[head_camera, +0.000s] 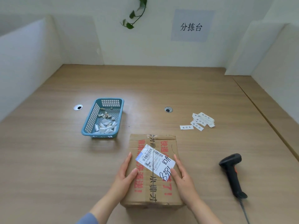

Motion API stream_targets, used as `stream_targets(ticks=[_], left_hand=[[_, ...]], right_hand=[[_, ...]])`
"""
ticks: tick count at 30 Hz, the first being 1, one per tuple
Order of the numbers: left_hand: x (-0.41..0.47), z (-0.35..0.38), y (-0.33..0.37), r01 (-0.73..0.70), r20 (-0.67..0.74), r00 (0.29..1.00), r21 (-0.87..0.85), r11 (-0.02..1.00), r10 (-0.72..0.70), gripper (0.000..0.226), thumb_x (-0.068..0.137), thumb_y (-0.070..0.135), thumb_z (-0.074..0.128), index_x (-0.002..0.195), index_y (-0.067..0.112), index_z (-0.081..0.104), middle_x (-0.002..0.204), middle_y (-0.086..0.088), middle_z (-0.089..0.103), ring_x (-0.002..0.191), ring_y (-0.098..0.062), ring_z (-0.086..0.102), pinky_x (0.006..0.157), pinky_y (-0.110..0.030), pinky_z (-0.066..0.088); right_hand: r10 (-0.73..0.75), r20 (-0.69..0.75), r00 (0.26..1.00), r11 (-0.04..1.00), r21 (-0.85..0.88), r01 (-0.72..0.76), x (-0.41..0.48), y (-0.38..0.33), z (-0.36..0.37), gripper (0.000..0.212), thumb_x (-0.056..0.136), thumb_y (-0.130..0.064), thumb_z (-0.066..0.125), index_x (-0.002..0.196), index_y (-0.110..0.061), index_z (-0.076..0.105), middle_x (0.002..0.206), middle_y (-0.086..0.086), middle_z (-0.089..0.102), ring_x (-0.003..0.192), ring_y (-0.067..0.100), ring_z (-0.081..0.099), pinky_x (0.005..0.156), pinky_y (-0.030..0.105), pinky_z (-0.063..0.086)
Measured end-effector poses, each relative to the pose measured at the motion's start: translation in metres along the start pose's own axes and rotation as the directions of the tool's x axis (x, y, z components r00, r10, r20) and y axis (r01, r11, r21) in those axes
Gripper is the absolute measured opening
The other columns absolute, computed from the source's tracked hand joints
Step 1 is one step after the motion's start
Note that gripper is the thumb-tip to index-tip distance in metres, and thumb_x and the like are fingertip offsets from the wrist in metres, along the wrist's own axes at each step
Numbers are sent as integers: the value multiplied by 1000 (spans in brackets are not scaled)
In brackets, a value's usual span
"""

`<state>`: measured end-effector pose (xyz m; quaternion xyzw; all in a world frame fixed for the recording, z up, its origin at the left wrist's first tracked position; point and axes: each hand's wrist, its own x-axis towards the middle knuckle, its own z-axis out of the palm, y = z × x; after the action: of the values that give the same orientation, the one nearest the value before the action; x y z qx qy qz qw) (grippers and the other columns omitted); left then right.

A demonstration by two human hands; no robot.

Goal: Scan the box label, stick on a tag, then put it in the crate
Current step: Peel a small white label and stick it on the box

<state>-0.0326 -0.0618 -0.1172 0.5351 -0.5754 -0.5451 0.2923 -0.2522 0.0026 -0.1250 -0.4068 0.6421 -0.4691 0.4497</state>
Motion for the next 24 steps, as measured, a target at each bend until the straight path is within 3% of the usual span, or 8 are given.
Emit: stream_targets(ticks=[2,7,11,17,24], left_hand=[[1,-1,-1,4,-1,1000,5,1000,-4,61,81,37,60,130,55,28,146,13,34,135,-4,32,113,-25,25],[1,0,-3,-10,-9,1000,13,1000,10,60,91,19,59,128,54,27,146,12,33,134,-4,33,111,-23,24],[1,0,-2,-20,-8,1000,32,999,21,60,89,23,60,127,56,27,146,13,33,135,-4,32,112,-24,23],[0,3,1,-8,-24,1000,28,1000,9,59,92,15,57,136,42,28,145,12,34,132,-3,34,108,-19,25],[1,3,-1,-4,-28,1000,40,999,5,60,92,15,58,137,41,28,147,9,37,132,-5,36,105,-19,27]], right_hand=[[1,-2,1000,1000,-5,-1,1,1,0,49,95,-23,55,127,-54,36,150,-19,31,142,-2,22,111,17,17],[5,-2,1000,1000,-11,-5,1,1,0,48,95,-22,55,127,-52,37,149,-17,33,142,0,23,115,22,18],[9,-5,1000,1000,-17,-10,2,2,0,48,96,-22,54,131,-50,37,151,-15,33,143,2,24,119,29,19],[15,-4,1000,1000,16,-15,1,3,0,49,96,-19,53,137,-41,37,152,-13,33,143,0,24,116,22,18],[21,-10,1000,999,29,-20,2,4,0,49,96,-17,54,135,-43,38,152,-13,33,143,1,23,116,22,18]])
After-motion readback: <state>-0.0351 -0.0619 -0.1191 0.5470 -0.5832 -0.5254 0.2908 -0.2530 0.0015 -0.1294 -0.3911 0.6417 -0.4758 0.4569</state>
